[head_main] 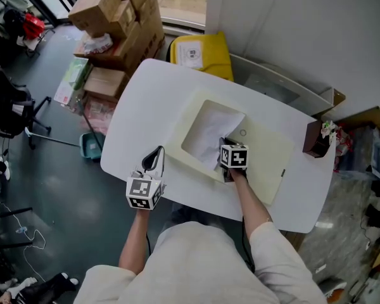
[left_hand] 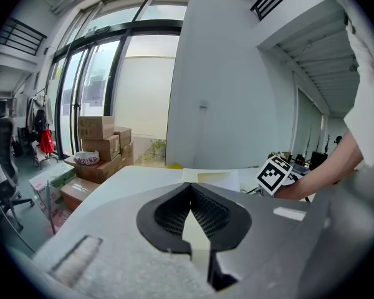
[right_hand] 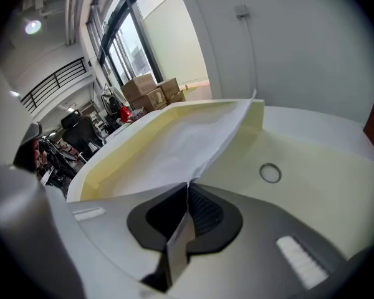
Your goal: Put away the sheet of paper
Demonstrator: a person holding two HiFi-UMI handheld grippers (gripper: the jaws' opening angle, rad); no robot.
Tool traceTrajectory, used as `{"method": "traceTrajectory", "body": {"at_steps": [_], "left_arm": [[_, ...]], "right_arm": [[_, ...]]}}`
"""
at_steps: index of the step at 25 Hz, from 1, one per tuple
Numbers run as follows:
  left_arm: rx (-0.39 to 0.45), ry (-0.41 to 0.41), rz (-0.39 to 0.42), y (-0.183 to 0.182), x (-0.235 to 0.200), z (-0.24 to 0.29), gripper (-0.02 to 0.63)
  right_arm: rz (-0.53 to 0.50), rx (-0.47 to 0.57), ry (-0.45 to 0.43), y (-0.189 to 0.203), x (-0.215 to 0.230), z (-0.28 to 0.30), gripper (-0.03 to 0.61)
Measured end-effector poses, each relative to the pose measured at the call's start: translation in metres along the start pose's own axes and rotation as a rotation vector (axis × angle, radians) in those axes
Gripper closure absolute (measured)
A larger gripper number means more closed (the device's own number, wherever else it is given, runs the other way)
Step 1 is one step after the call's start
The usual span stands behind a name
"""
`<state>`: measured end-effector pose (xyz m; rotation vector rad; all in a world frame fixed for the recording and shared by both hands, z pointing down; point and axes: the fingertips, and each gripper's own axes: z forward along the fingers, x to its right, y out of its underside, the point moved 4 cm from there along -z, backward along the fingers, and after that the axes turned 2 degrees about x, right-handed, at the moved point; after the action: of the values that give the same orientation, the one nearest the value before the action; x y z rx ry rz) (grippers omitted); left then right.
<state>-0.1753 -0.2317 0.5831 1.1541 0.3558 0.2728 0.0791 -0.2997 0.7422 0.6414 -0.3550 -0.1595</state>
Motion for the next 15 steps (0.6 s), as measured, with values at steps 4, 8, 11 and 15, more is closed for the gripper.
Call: {"method": "traceTrajectory", "body": {"at_steps": [4, 8, 11, 15], "left_arm": [[0.001, -0.002, 0.000, -0.001, -0.001, -0.001, 0.612], [0.002, 0.008, 0.000, 0.000, 0.001, 0.000, 0.612], [0.004, 0.024, 0.003, -0.001, 0.007, 0.002, 0.612], [0.010, 0.044, 0.012, -0.004, 0.017, 0.006, 0.612]], "right_arm": [[-0.023, 0.007, 0.030, 0.000, 0.002, -0.002, 0.570], [-0.026, 0.023, 0.054, 0.003, 0.009, -0.009, 0.494], [-0.013, 0.038, 0.069, 0.004, 0.016, -0.017, 0.428], [0.004, 0.061, 0.088, 0.006, 0.027, -0.027, 0.394]]}}
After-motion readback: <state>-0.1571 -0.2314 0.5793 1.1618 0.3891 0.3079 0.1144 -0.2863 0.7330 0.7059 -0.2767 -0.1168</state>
